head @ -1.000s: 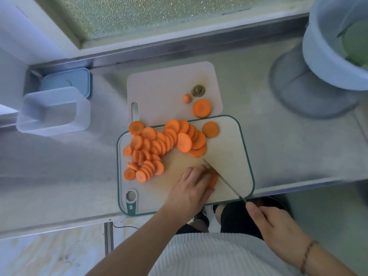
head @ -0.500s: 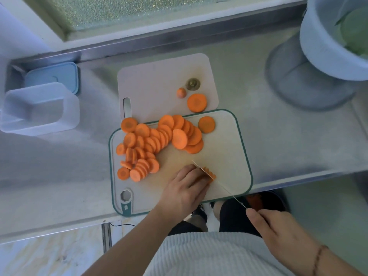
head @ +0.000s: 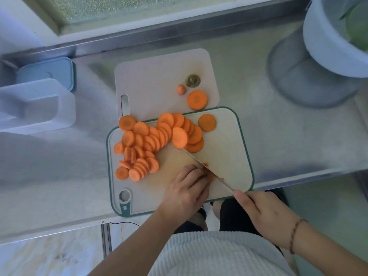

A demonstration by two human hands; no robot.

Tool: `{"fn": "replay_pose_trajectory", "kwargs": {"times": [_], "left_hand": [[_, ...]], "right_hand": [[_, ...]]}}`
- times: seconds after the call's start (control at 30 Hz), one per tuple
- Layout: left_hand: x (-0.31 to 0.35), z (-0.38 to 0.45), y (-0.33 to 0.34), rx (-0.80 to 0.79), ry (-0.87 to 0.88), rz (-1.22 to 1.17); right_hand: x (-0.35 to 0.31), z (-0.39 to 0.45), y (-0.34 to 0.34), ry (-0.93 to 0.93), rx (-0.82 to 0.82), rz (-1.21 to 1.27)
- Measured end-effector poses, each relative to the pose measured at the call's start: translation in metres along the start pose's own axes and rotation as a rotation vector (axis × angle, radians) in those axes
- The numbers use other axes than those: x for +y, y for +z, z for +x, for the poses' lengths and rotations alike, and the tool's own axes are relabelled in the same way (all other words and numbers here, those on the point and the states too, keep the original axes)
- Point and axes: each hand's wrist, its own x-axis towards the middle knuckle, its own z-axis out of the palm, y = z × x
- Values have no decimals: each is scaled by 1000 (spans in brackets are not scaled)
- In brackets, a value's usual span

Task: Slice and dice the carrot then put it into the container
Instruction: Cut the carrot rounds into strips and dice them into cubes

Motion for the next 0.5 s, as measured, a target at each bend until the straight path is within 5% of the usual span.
{"fn": "replay_pose_trajectory", "kwargs": {"times": [0.5], "left_hand": [[-1,-2,3,50,-25,-13]], "right_hand": [[9,-12,2,80,-56,-100]]}}
